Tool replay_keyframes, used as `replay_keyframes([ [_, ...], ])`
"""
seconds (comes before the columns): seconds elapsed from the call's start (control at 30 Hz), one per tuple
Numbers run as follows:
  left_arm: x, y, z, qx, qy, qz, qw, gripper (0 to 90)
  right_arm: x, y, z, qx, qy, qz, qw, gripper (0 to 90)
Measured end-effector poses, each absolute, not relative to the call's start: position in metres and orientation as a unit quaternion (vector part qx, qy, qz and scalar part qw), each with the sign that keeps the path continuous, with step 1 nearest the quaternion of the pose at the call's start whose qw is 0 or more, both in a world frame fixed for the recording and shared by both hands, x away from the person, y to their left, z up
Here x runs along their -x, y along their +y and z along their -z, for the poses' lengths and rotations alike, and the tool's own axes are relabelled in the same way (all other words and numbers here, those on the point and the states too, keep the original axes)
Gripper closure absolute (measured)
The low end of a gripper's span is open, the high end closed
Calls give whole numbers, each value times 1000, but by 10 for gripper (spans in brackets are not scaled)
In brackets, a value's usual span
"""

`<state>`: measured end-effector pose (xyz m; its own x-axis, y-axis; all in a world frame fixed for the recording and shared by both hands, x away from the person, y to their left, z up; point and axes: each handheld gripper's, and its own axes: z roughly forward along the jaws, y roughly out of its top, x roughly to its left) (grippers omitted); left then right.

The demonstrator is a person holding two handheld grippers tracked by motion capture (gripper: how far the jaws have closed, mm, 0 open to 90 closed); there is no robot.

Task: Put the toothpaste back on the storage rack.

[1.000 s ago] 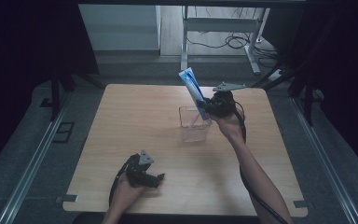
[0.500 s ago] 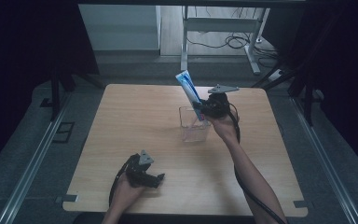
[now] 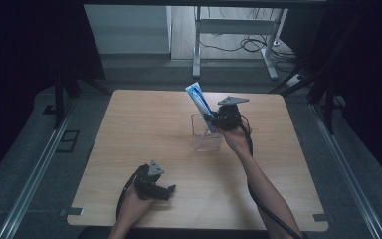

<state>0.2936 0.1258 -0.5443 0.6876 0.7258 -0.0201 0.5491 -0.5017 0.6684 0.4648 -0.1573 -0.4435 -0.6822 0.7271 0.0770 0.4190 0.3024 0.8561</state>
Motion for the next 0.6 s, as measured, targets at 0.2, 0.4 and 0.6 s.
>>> replay_keyframes([
  [0.2,-294,126,544,-856,372,-133,333,45,-465,-156,451,-363,794,-459,162,723],
  [0.4,-294,126,544,-856,373,-133,333,45,-465,-155,451,-360,798,-457,159,717],
  [0.6,-294,126,544,-856,372,-132,333,45,-465,-156,455,-357,803,-453,151,707],
])
